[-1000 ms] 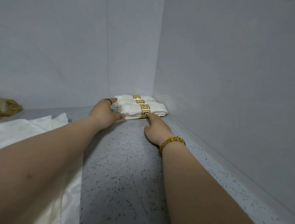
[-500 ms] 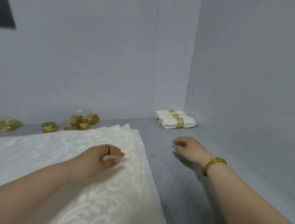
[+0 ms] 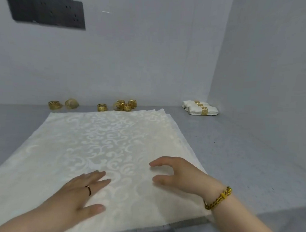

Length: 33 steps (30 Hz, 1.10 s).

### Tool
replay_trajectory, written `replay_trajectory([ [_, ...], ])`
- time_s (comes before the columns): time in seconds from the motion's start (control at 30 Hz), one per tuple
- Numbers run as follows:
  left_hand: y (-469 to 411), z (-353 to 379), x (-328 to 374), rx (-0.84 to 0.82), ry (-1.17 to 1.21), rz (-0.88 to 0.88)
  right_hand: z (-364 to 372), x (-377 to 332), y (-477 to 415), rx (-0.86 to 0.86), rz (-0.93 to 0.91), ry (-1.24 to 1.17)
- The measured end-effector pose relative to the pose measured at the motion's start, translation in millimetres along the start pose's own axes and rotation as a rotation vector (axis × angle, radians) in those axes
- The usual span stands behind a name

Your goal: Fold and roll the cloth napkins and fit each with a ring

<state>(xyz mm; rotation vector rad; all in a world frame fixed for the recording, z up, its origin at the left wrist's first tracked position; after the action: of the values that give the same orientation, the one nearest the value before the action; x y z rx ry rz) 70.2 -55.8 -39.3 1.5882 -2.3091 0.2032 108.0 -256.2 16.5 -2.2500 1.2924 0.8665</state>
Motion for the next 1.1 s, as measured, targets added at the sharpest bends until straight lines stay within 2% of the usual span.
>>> replay_trajectory([
  [0.07,9.0,0.2,9.5,-0.031,-0.063,-0.014,29.2,-15.5,9.0,-0.065,-0.05,0.011],
  [0.13,11.0,-2.3,10.5,0.063,-0.122,0.028,54.0,-25.2,15.8,-0.102,-0.116,0.055],
  [0.23,9.5,-2.7,5.8,0.102,-0.079,0.011,74.3,-31.1,21.9,-0.087,-0.189,0.096],
  [0.5,27.6,-12.5,9.7,0.219,0.149,0.035,73.9,-24.0,24.0,0.032,-0.138,-0.064],
  [0.9,32.9,-4.0,14.9,0.154,0.376,0.092,74.5,-17.5,20.8,0.022,-0.126,-0.133],
  [1.0,33.0,-6.9,14.0,0.145,0.26,0.086,71.5,-18.5,21.6,0.064,-0.152,-0.107],
  [1.1,41.2,-20.3,10.3,0.234,0.06,0.053,66.2,-20.2,26.4,0.12,-0.179,-0.062],
])
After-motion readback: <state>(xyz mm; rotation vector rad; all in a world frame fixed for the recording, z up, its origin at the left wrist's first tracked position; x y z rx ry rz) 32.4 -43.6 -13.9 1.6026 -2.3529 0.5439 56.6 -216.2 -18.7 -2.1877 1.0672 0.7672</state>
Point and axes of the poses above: each hand's wrist, its own y-axis away from the middle knuckle, its own z-axis out of the palm, x = y × z, the point moved 9 cm from there along -y, towards the middle knuckle, and after that the axes turned 4 degrees about -y, right-handed, at the moved point
